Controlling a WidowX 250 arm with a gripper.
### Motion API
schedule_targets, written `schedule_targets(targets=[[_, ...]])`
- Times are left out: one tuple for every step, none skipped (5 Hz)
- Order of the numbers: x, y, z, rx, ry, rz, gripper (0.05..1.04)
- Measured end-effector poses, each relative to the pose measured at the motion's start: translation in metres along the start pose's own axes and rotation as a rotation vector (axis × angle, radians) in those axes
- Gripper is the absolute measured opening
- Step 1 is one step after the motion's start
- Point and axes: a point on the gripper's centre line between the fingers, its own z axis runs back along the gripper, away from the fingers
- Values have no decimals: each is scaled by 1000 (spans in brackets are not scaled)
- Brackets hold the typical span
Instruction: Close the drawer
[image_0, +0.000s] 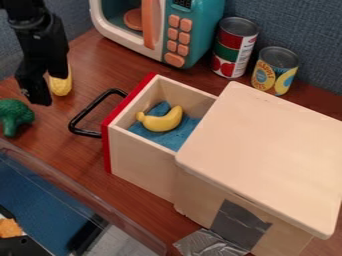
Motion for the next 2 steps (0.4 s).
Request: schedule_targets(targets=[[10,3,-5,-1,2,-21,999],[25,2,-11,-1,5,-51,999]])
